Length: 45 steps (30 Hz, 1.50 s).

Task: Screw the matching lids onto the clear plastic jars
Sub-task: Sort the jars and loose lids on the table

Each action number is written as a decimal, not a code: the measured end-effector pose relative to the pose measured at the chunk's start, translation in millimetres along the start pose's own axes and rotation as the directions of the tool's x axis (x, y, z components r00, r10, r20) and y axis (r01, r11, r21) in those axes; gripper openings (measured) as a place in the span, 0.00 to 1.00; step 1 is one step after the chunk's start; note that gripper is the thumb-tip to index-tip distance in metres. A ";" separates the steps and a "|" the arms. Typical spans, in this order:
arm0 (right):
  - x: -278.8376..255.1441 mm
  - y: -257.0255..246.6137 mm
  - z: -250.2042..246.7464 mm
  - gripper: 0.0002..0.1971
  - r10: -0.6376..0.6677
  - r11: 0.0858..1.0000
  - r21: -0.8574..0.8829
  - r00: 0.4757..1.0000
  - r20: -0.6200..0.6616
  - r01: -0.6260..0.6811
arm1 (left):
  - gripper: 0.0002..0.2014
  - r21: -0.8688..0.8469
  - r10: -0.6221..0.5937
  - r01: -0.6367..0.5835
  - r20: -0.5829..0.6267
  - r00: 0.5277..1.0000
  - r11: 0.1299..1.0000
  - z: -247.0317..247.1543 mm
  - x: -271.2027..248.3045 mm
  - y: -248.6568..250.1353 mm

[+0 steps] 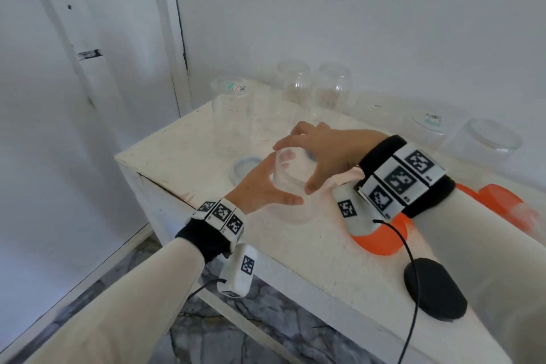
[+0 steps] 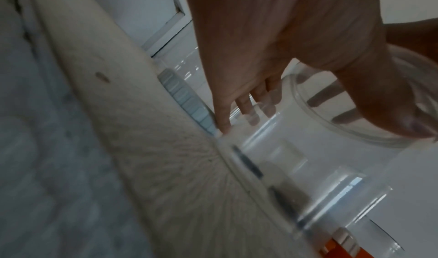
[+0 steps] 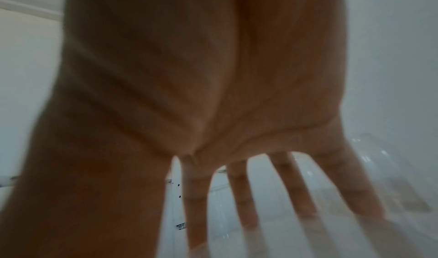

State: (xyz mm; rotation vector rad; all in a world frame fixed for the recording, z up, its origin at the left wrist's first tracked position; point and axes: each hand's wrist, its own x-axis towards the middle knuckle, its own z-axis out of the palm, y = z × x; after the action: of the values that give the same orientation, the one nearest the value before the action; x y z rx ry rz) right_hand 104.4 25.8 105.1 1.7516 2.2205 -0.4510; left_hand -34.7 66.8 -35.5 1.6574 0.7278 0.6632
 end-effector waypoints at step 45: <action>-3.2 -3.6 5.9 0.44 0.018 1.000 0.019 1.000 0.023 -0.018 | 0.55 -0.036 0.007 -0.002 0.136 0.991 0.999 -10.4 6.6 -3.2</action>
State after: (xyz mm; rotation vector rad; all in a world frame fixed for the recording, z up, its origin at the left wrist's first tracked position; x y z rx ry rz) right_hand 101.8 19.8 101.3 1.7657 2.1899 -0.4880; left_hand -38.7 78.9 -36.4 1.6540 0.6108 0.5574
